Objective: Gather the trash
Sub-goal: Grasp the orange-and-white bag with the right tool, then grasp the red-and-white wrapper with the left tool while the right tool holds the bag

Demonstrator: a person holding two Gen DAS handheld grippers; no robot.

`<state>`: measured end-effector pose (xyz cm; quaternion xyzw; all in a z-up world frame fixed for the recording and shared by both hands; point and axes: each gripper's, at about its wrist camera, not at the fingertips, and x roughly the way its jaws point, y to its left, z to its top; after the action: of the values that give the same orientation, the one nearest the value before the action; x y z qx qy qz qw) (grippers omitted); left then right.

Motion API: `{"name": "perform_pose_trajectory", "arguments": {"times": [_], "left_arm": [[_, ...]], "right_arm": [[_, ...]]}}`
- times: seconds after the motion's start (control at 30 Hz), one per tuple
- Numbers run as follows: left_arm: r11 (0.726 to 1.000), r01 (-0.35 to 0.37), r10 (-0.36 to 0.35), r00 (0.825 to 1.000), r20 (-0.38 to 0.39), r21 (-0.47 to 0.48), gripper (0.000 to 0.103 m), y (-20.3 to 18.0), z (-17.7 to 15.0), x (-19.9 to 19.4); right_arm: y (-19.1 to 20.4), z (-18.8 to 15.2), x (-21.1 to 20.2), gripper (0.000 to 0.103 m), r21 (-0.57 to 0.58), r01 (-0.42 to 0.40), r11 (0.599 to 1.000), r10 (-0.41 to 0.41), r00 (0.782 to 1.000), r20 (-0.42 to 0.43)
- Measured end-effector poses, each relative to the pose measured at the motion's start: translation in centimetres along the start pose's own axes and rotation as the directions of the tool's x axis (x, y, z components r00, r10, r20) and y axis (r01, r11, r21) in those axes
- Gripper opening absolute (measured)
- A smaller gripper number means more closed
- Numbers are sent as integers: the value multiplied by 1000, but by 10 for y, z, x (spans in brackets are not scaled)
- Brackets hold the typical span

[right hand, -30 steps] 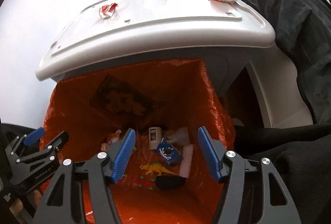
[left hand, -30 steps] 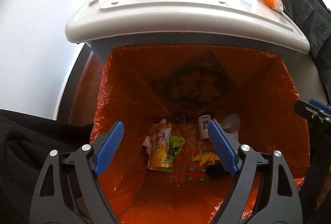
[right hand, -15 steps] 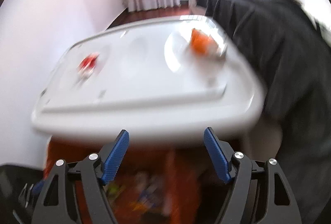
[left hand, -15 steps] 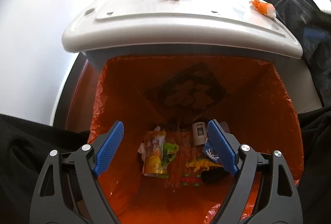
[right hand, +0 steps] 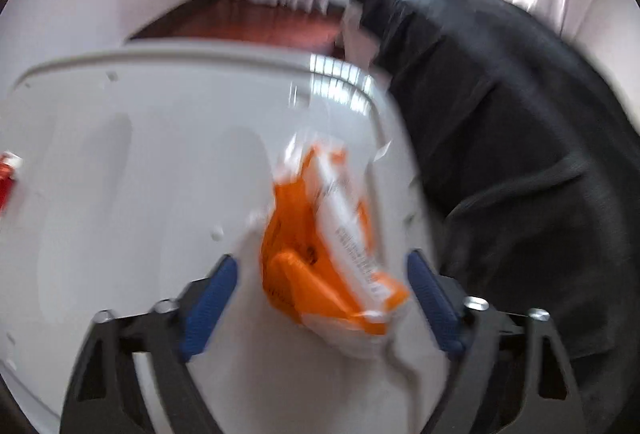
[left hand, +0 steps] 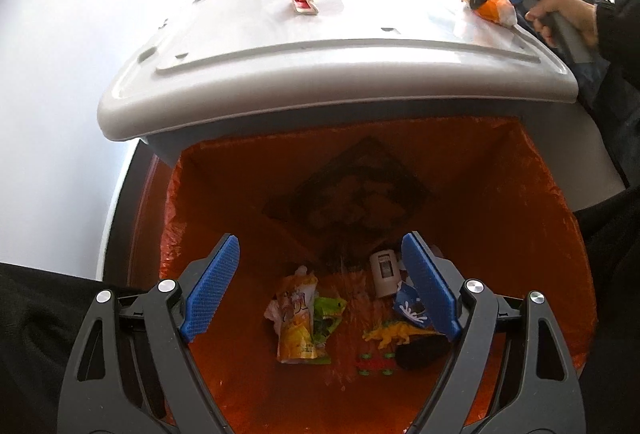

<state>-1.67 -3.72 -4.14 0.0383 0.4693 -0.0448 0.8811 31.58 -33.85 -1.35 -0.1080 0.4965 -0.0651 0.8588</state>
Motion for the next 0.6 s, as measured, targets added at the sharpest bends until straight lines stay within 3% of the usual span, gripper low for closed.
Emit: {"name": "perform_pose_trajectory", "arguments": {"times": [0.07, 0.1, 0.13, 0.23, 0.33, 0.5, 0.6], "left_arm": [[1000, 0, 0, 1000, 2, 0, 81, 0, 0, -1], [1000, 2, -2, 1000, 8, -3, 81, 0, -1, -3], [1000, 5, -5, 1000, 11, -5, 81, 1, -1, -4], [1000, 21, -20, 1000, 16, -15, 81, 3, -1, -9], [999, 40, -39, 999, 27, -26, 81, 5, 4, -18], [999, 36, -35, 995, 89, -5, 81, 0, 32, -33], [998, 54, -55, 992, 112, 13, 81, -5, 66, -32]], "right_arm": [[-4, -6, -6, 25, 64, -29, 997, 28, 999, 31], [-5, -9, -10, 24, 76, -13, 997, 12, 1000, 18], [-6, -14, -19, 20, 93, -49, 994, 46, 999, 27], [-14, -37, -65, 20, 181, -204, 962, 190, 978, 90], [-19, -74, -125, 20, 241, -367, 899, 335, 928, 163], [-9, -135, -190, 21, 215, -422, 881, 363, 893, 266], [-7, -148, -188, 22, 259, -459, 850, 395, 880, 266]]}}
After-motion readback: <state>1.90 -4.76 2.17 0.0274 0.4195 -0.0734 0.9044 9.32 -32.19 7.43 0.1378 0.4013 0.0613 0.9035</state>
